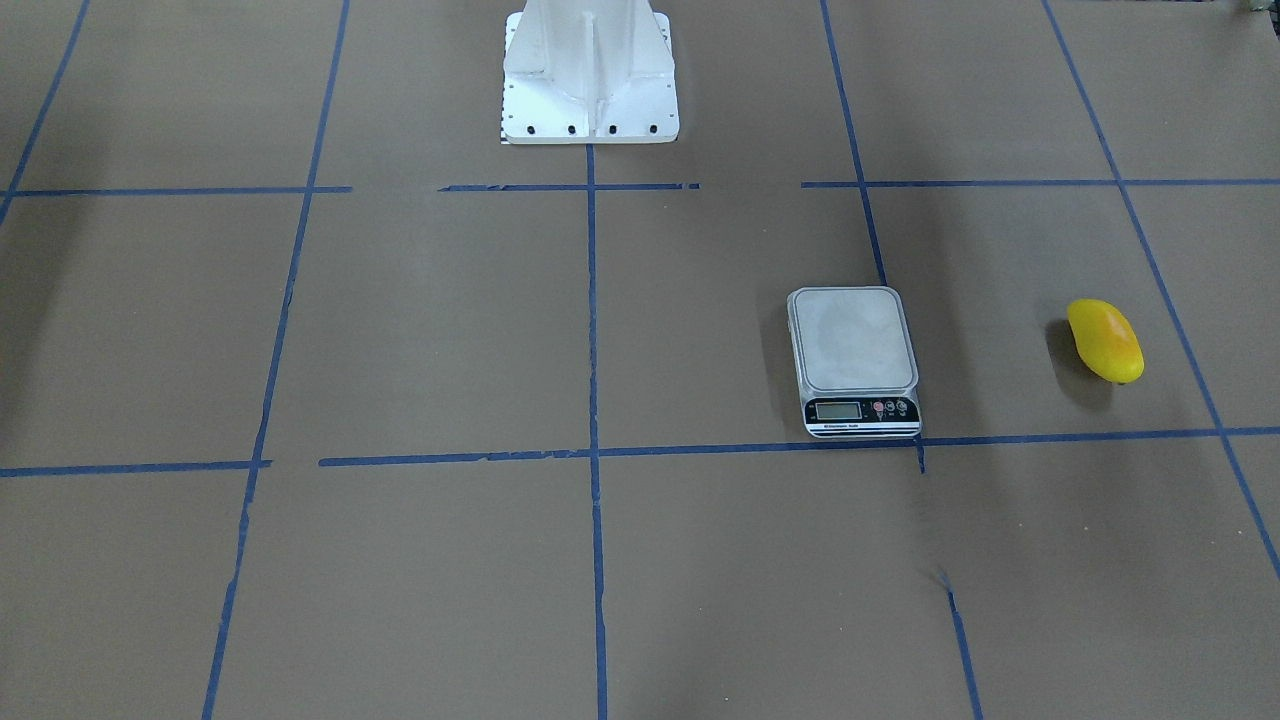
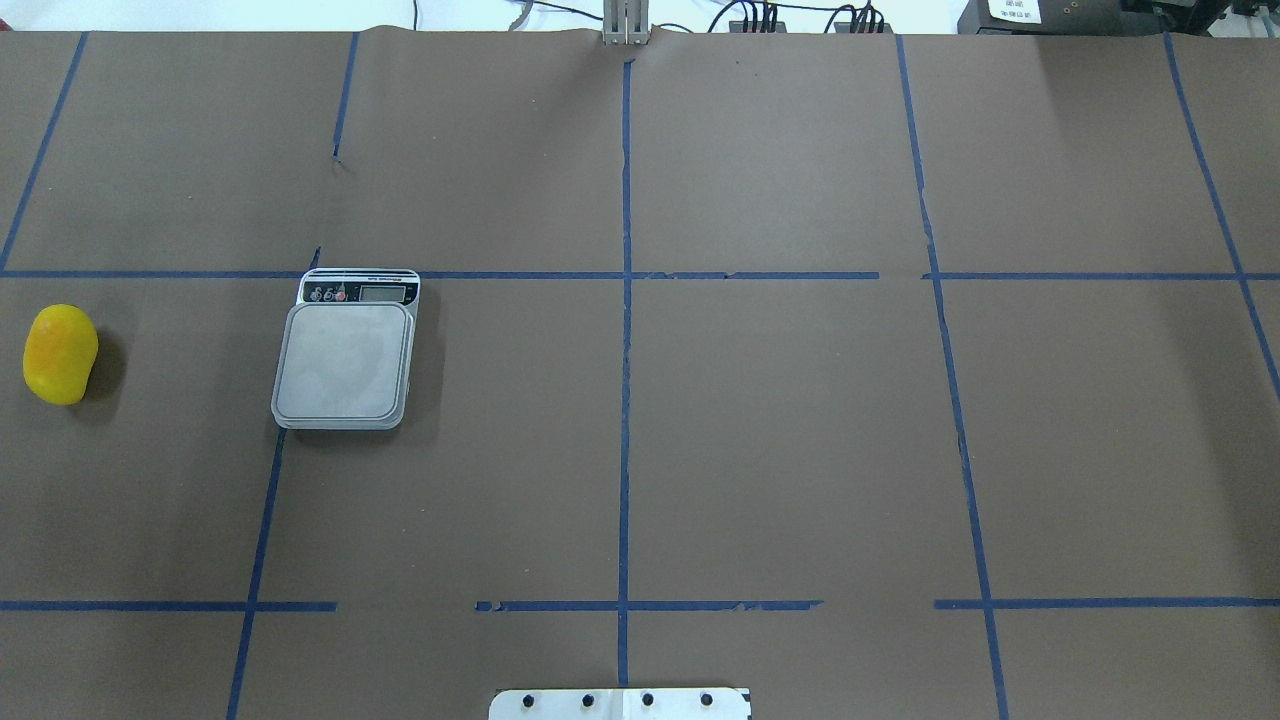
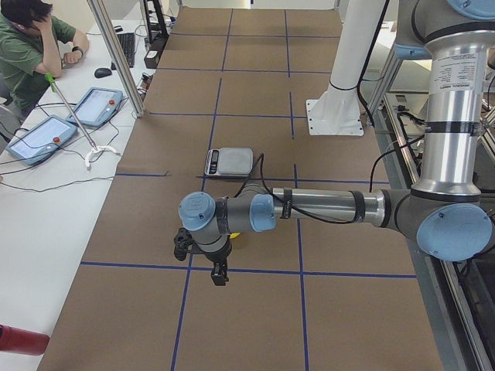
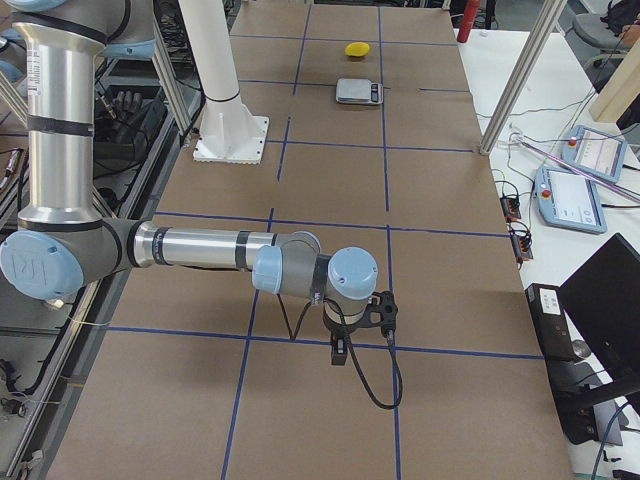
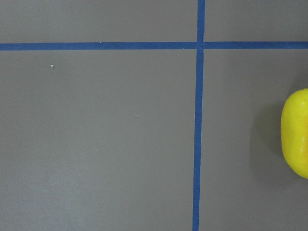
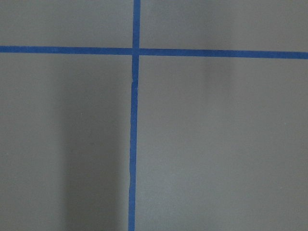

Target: Weigh mango

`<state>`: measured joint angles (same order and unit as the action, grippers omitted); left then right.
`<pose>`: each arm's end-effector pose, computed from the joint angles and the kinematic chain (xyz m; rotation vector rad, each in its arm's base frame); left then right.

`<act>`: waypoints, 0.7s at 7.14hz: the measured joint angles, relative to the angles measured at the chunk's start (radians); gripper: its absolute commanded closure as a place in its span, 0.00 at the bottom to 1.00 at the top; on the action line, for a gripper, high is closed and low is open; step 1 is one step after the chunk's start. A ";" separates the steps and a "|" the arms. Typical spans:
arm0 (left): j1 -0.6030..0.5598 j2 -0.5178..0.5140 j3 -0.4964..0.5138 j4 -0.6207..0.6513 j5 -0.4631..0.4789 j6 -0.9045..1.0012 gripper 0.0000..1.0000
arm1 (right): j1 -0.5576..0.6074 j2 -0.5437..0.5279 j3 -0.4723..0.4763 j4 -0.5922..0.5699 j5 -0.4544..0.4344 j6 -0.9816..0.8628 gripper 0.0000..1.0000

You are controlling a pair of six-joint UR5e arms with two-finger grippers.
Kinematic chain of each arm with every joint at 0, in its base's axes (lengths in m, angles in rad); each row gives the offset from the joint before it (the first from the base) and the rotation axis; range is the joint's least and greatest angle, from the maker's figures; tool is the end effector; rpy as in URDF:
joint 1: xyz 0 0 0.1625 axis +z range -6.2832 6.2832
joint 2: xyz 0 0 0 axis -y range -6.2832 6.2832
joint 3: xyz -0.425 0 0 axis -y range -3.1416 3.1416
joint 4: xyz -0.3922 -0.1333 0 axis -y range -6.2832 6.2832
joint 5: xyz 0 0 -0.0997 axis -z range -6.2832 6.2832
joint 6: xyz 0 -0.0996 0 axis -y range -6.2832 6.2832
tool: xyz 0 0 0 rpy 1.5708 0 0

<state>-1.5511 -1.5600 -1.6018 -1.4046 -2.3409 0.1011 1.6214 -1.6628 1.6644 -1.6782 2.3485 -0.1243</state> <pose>-0.0546 -0.4769 0.6648 -0.1073 0.7737 0.0584 0.0858 -0.4410 0.6662 -0.0322 -0.7827 -0.0287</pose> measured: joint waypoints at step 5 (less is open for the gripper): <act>0.011 -0.023 -0.031 -0.112 0.003 -0.099 0.00 | 0.000 0.000 0.000 0.001 0.000 0.000 0.00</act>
<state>-1.5404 -1.5828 -1.6326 -1.5165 -2.3380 0.0022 1.6214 -1.6628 1.6644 -1.6772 2.3486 -0.1243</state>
